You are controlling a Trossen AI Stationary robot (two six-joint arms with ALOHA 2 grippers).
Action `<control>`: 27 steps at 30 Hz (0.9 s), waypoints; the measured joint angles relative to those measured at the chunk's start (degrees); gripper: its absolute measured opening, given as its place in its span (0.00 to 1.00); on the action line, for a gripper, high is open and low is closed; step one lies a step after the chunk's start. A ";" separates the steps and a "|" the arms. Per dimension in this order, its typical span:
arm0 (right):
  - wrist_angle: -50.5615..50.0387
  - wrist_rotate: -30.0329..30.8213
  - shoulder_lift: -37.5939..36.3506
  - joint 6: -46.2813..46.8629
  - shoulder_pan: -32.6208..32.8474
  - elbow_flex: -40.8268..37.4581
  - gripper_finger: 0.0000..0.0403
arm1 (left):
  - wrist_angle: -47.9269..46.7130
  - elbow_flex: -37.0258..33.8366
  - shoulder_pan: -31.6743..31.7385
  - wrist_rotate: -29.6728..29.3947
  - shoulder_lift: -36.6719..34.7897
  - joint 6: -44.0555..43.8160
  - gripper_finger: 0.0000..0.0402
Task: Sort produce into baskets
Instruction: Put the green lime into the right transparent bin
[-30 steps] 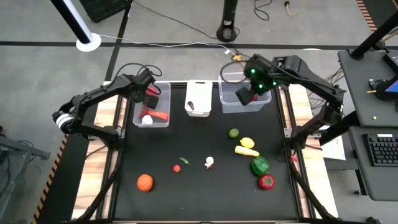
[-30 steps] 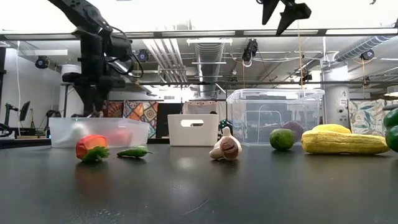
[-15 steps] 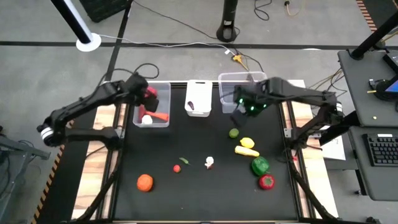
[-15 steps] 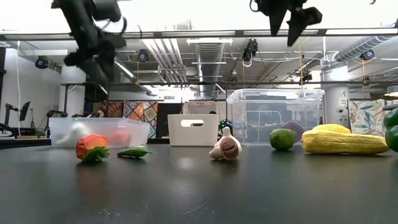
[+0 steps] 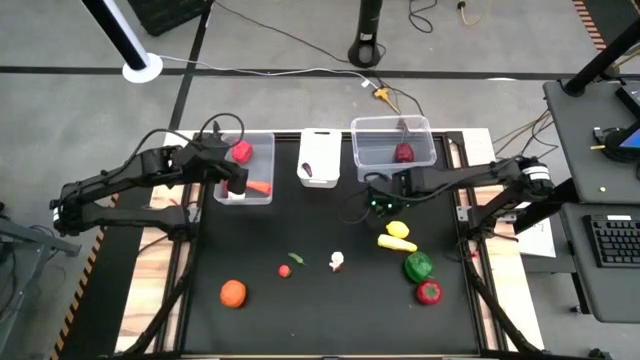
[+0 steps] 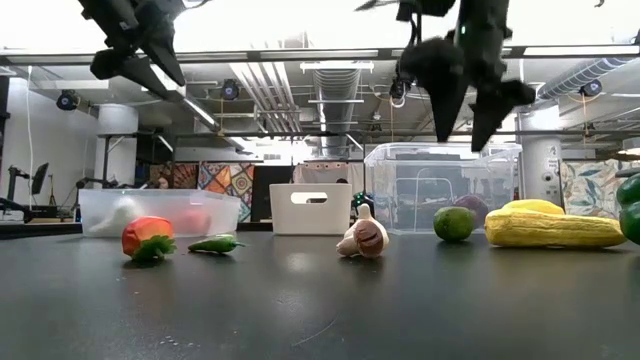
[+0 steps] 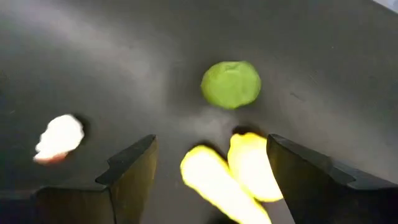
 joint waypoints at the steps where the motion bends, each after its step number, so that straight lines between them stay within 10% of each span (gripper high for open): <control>1: 1.16 0.38 0.38 0.53 -0.02 -1.24 0.74 | 0.00 0.02 -0.03 -0.32 -0.07 0.00 0.46; 18: 15.39 3.60 9.79 0.79 -3.89 -9.09 0.76 | 0.43 0.00 -0.02 -0.90 1.04 1.52 0.46; 27: 16.13 1.91 11.79 0.72 -4.45 -9.12 0.61 | 0.51 0.02 -0.03 -0.88 1.05 1.52 0.46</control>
